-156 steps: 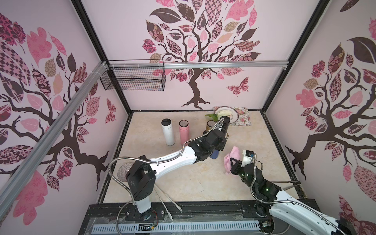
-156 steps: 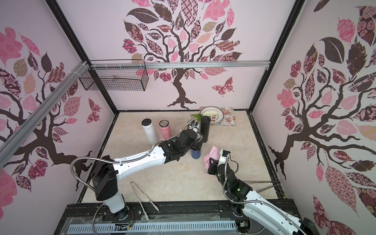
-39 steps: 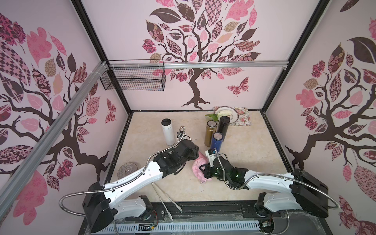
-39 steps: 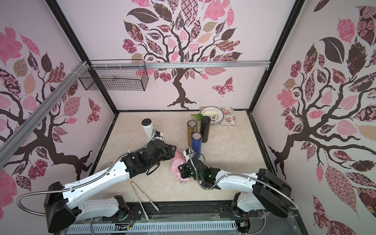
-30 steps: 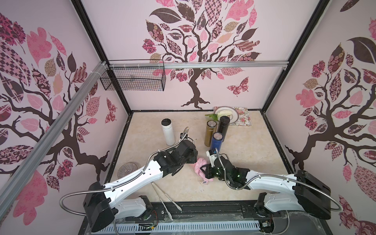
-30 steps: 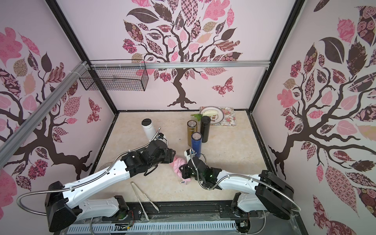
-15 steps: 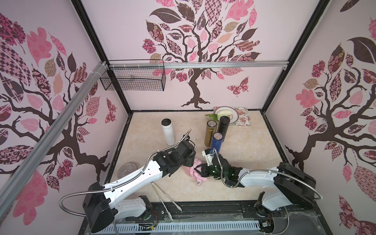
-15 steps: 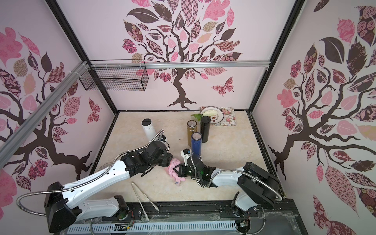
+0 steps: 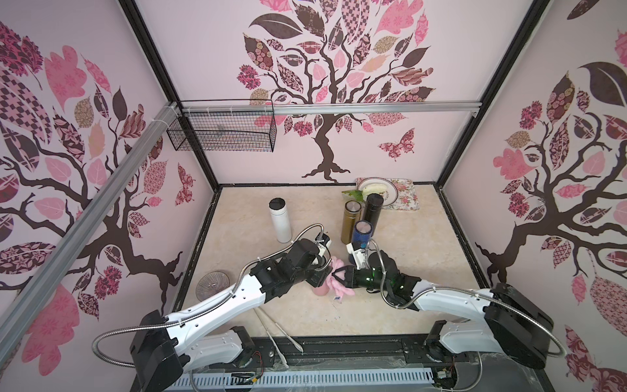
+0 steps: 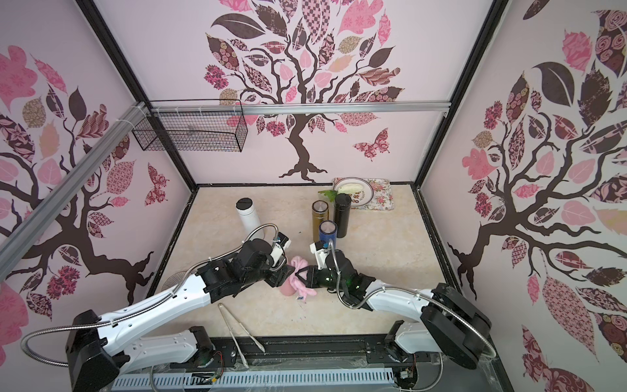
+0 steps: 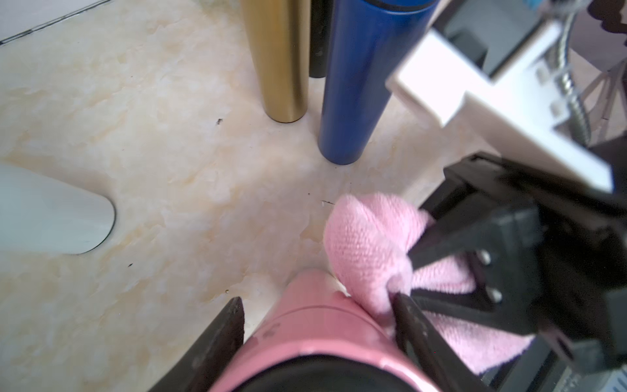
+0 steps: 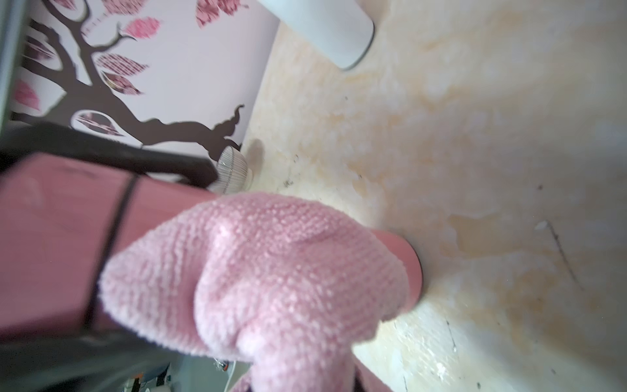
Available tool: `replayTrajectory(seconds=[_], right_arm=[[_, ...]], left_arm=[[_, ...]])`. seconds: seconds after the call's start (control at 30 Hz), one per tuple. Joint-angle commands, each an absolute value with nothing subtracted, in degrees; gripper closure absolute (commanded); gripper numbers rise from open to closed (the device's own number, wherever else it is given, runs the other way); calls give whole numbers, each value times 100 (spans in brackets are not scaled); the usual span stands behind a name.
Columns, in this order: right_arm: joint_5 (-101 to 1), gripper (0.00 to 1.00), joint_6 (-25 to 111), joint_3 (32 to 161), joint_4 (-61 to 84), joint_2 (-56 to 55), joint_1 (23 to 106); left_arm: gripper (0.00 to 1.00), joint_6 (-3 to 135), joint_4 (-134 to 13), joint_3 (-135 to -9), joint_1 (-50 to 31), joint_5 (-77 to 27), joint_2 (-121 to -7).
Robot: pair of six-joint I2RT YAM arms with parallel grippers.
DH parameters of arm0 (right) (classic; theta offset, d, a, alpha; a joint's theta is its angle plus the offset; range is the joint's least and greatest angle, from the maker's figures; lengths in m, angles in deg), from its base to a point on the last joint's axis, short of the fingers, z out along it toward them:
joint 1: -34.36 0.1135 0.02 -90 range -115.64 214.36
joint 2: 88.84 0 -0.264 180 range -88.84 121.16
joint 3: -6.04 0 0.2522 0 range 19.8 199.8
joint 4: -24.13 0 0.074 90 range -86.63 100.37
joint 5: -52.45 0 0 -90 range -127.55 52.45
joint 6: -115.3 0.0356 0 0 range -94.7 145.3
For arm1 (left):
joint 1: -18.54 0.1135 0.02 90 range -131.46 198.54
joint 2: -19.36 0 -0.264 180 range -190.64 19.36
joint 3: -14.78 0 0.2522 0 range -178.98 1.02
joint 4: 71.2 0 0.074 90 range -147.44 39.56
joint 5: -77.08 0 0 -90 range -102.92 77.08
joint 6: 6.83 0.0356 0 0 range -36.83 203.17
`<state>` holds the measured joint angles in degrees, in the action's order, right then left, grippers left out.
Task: Wipe the surface of the thermos
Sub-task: Wipe the dirt from the surface of the thermos.
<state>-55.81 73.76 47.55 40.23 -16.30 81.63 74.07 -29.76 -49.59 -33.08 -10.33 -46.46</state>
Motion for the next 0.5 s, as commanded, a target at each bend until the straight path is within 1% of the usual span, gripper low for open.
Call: replayTrajectory(seconds=[0.0, 0.17, 0.33, 0.47], right_arm=[[-5919, 100, 7601, 5001, 4790, -1884, 8196], [-5908, 100, 7873, 4520, 4841, -1477, 8216], [-5104, 100, 7700, 4021, 4159, -1317, 8419], [-4693, 100, 7665, 3677, 3978, -1299, 8431]], left_arm=[[100, 7486, -3634, -4715, -3516, -2504, -4601], [100, 7514, -3679, -4644, -3525, -2489, -4509], [100, 7466, -3718, -4609, -3529, -2202, -4454], [100, 7385, -3831, -4541, -3525, -2025, -4454]])
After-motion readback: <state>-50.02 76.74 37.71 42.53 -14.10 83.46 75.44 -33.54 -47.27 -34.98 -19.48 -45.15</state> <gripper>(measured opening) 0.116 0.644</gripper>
